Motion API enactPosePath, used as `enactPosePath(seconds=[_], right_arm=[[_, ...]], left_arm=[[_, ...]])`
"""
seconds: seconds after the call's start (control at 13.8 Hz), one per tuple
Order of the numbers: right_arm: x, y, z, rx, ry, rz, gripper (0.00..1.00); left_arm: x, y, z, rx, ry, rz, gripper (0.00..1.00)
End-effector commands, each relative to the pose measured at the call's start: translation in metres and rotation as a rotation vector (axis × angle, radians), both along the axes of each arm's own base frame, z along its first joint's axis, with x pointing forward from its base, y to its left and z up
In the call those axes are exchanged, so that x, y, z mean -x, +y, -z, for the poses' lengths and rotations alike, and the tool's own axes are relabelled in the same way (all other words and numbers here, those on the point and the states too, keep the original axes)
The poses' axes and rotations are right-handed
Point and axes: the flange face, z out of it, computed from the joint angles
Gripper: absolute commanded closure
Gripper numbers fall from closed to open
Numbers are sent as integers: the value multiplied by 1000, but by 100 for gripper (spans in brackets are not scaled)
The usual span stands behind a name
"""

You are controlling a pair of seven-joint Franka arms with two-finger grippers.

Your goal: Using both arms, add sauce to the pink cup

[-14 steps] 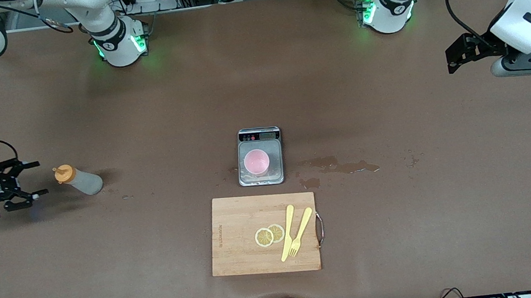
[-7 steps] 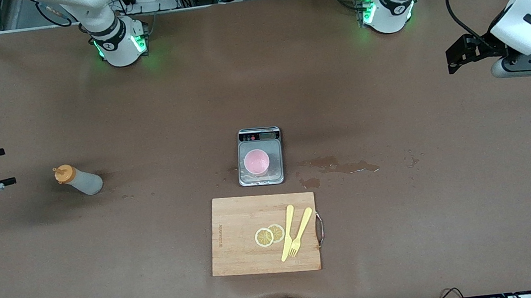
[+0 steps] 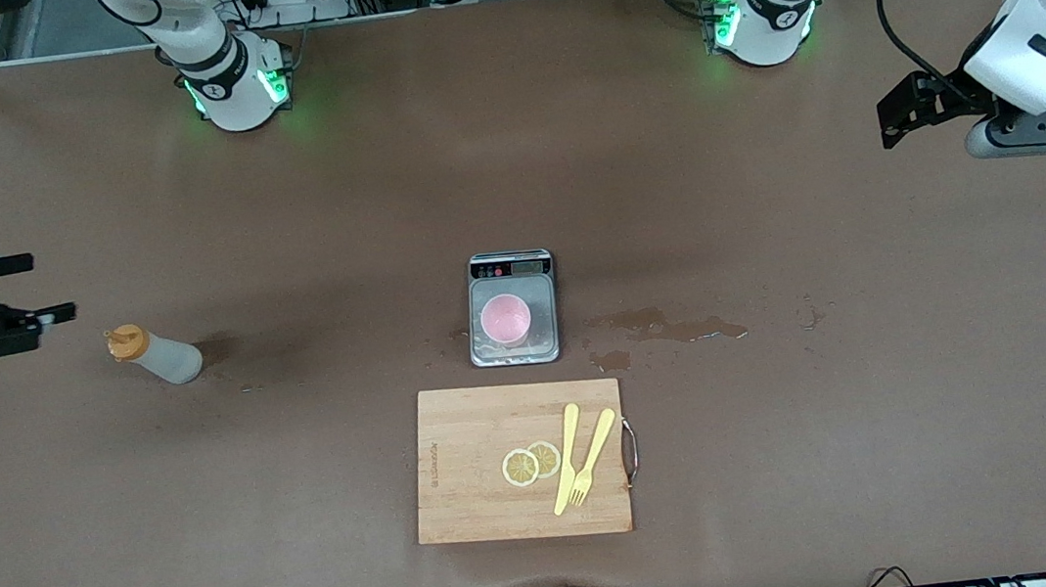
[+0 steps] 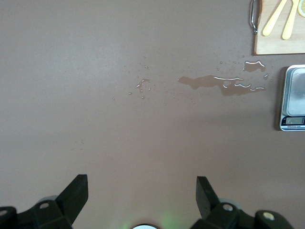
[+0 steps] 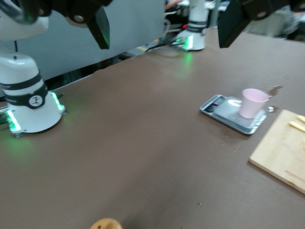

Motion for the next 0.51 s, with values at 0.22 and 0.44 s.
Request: enactPosePath(seconds=[0.22, 0.44], right_arm=[[12, 84, -27, 149, -54, -153, 0], [36, 86, -84, 184, -198, -230, 0]], left_arm=[[1, 3, -2, -16, 3, -6, 0], [1, 3, -2, -16, 3, -6, 0]])
